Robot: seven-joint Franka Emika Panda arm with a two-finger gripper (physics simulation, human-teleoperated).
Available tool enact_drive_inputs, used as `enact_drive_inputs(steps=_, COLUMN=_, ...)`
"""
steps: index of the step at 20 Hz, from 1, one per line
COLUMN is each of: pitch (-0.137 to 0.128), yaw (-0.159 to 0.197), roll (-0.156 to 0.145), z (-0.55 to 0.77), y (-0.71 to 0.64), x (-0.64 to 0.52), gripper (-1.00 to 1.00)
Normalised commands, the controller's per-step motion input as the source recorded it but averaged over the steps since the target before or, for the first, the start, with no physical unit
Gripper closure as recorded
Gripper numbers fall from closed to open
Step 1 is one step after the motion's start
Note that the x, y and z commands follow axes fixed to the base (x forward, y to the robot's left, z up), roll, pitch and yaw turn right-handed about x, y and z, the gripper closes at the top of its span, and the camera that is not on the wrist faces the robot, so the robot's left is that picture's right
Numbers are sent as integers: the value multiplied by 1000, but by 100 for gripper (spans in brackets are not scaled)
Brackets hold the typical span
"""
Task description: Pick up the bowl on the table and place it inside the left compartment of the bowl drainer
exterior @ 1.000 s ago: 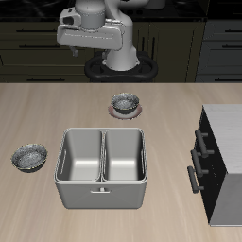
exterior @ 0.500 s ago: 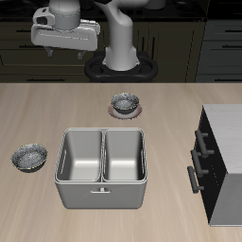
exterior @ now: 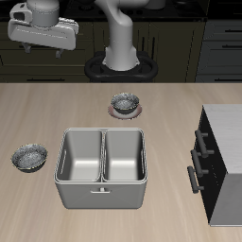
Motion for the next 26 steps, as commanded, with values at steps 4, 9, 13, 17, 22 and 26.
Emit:
enact_drive_inputs(steps=4, pitch=-16, yaw=2, roll=-28, z=146, y=-404, x=19, gripper=-100)
enact_drive_inputs(steps=9, pitch=-2, yaw=5, roll=-27, z=69, y=-233, x=84, gripper=-100)
enact_drive_inputs(steps=13, pitch=12, yaw=5, roll=-2, z=-30, y=-64, x=103, gripper=-100)
enact_drive_inputs(steps=17, pitch=-14, yaw=5, roll=-23, z=107, y=2, x=111, gripper=-100)
enact_drive_inputs(steps=22, pitch=-21, yaw=-2, roll=-33, z=169, y=-93, x=141, gripper=-100)
enact_drive_inputs(steps=26, pitch=-11, yaw=5, roll=-30, z=97, y=-113, x=178, gripper=-100)
